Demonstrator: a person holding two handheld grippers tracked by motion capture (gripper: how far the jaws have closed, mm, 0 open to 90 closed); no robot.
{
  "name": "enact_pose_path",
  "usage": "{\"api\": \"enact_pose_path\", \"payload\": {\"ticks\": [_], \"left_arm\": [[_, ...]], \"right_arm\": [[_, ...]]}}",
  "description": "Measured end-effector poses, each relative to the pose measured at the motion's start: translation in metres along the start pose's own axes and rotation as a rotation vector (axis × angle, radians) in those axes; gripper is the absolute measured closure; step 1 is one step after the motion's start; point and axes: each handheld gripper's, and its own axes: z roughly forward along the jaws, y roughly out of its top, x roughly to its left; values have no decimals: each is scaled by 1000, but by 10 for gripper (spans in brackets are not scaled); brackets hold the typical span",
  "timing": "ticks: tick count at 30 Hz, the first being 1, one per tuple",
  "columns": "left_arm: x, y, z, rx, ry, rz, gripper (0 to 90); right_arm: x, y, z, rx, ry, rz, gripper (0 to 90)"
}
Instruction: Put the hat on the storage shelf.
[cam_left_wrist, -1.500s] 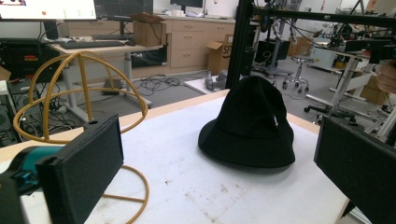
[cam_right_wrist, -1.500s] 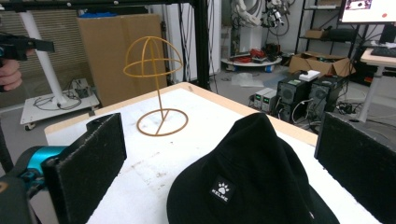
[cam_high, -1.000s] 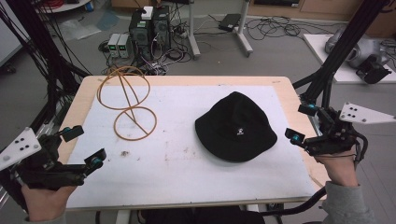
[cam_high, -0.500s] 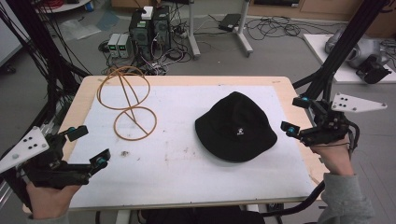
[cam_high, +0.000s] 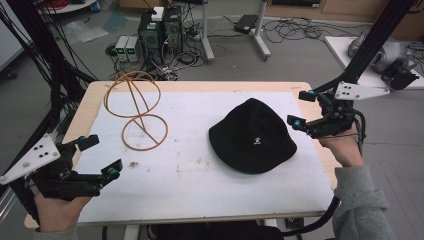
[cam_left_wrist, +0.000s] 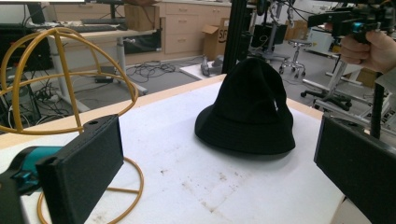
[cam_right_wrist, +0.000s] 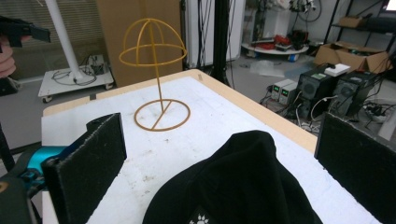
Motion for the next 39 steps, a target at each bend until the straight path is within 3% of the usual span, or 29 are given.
{"api": "enact_pose_path", "payload": {"ticks": [13, 23, 29, 39], "left_arm": [[4, -4, 4, 13, 4, -15, 17], [6, -5, 3, 15, 8, -17, 17], [8, -5, 2, 12, 12, -22, 17], [10, -8, 3, 16, 13, -31, 17]], "right_arm": [[-22, 18, 38, 56, 38, 3, 12], [-32, 30, 64, 69, 65, -6, 12], [-41, 28, 80, 63, 71, -22, 13], [-55, 15, 98, 113, 109, -34, 13]]}}
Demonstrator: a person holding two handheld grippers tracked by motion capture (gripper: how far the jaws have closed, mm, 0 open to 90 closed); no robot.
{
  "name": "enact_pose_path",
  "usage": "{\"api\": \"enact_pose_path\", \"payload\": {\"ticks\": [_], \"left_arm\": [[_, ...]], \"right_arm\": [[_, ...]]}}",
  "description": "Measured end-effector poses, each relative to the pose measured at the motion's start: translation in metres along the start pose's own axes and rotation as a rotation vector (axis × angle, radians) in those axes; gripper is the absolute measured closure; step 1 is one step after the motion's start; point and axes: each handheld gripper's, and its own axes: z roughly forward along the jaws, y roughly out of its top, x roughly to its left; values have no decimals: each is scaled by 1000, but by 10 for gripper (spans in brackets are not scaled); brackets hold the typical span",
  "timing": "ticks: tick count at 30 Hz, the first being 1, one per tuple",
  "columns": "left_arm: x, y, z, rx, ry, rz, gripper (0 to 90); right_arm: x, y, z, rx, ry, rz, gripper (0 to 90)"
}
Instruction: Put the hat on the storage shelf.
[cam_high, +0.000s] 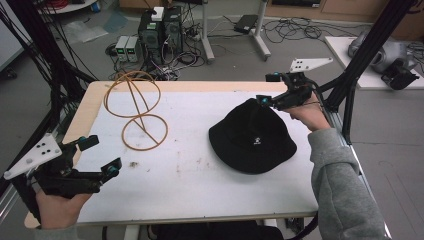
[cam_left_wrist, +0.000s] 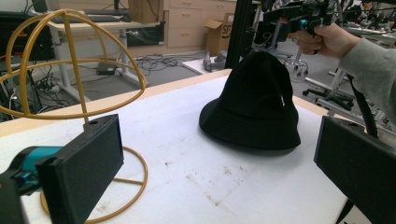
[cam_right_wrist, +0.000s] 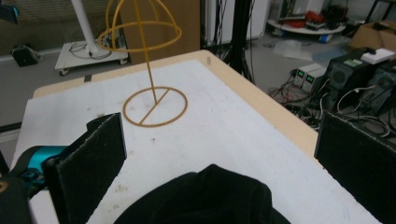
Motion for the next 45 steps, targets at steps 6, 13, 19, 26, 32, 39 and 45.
{"api": "enact_pose_path", "payload": {"ticks": [6, 13, 19, 26, 32, 39, 45], "left_arm": [[1, 0, 0, 3, 5, 1, 17], [0, -1, 0, 5, 8, -1, 17], [-2, -1, 4, 16, 26, 12, 18], [-6, 1, 7, 24, 24, 24, 18], [-9, 1, 9, 31, 21, 34, 19], [-9, 1, 9, 34, 30, 33, 19], [-9, 1, 10, 37, 30, 34, 19]], "right_arm": [[-6, -7, 9, 40, 22, 3, 44], [-15, -24, 17, 72, 36, 52, 44], [-18, -34, 25, 109, 45, 73, 58], [-21, -40, 28, 145, 55, 65, 163], [-24, -44, 31, 172, 69, 76, 251], [-24, -44, 31, 182, 81, 73, 329], [-25, -45, 31, 190, 88, 85, 468]]}}
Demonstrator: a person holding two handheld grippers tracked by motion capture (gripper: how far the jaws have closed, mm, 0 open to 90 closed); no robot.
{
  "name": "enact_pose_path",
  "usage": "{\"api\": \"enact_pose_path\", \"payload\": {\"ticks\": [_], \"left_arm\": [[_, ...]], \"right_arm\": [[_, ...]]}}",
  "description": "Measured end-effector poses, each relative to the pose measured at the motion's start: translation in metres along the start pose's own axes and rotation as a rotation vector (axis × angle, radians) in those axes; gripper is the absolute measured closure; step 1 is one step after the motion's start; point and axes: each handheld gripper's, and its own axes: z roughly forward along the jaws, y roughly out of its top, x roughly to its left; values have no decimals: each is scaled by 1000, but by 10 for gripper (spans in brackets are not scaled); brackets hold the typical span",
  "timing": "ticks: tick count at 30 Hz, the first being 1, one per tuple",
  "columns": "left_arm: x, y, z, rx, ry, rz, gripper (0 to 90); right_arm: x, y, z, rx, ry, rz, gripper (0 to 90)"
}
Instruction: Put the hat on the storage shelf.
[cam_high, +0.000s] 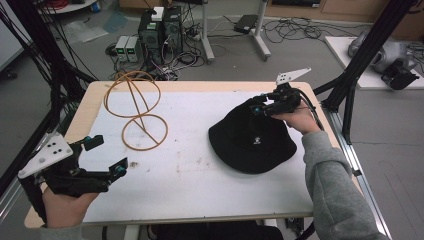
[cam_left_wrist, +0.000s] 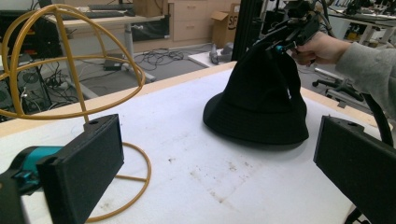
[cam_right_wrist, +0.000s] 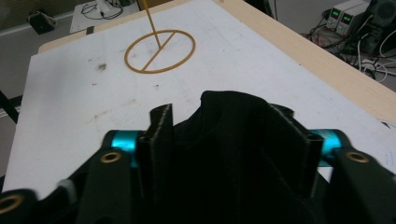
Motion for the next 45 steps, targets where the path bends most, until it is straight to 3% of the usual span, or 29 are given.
{"api": "enact_pose_path", "payload": {"ticks": [3, 7, 15, 23, 29, 39, 45], "left_arm": [[0, 0, 0, -3, 1, -1, 19], [0, 0, 0, -1, 3, 0, 19], [3, 0, -6, -14, 12, -7, 19], [3, 1, -8, -16, 15, -7, 19], [3, 2, -9, -21, 15, -9, 19], [1, 2, -10, -20, 11, -7, 19], [0, 0, -16, -19, 19, -9, 19]], "right_arm": [[-1, -1, 0, 6, 3, 30, 587], [2, -2, 3, 22, -14, -2, 723], [5, 0, 2, 43, -28, -30, 821], [8, 3, -1, 27, -15, -50, 843], [11, 9, -13, 6, -28, -49, 848], [22, 32, -31, -15, -21, -85, 848], [28, 51, -35, 7, -27, -110, 849]]}}
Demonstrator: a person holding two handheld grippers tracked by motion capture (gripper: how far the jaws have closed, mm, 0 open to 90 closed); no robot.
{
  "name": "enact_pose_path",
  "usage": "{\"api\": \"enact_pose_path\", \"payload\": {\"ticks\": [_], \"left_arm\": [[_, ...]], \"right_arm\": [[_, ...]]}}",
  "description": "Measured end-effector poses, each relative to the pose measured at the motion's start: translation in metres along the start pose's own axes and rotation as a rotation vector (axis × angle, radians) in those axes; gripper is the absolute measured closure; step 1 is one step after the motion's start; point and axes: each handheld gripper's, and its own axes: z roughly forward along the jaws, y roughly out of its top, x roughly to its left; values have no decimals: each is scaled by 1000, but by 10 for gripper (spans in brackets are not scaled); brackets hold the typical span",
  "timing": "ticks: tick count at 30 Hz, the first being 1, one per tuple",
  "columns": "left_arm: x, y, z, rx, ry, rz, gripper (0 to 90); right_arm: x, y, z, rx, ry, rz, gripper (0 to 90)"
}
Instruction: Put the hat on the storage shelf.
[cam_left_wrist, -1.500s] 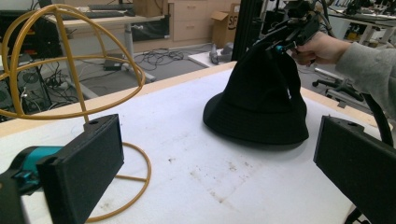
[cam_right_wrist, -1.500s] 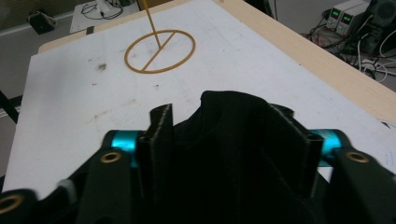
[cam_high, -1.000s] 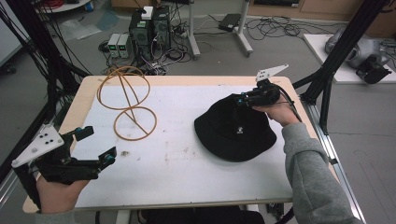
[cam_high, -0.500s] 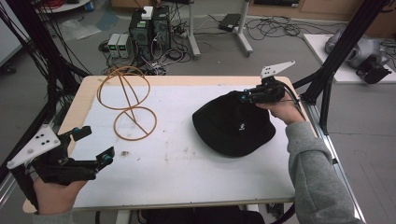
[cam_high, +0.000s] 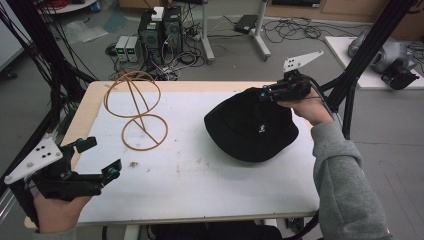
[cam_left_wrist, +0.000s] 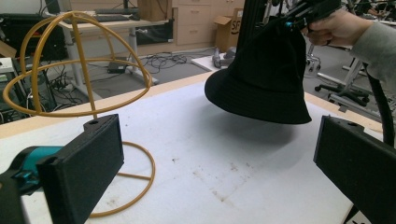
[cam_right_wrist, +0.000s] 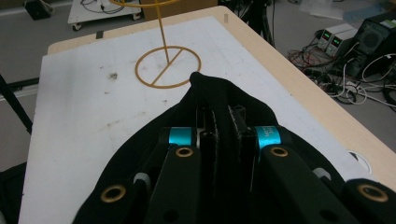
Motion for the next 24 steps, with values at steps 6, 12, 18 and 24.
{"api": "enact_pose_path", "payload": {"ticks": [6, 12, 18, 24], "left_arm": [[-2, -3, -9, -2, 14, -4, 19], [-4, -7, -17, 3, 33, -12, 19], [-7, -11, -24, 16, 47, -16, 19], [-12, -15, -27, 25, 48, -24, 19]], "right_arm": [[4, 20, -1, -27, -13, -45, 850], [8, 45, 1, -39, -8, -75, 852], [12, 69, 3, -39, -11, -103, 856], [14, 88, 0, -52, -21, -123, 857]]}}
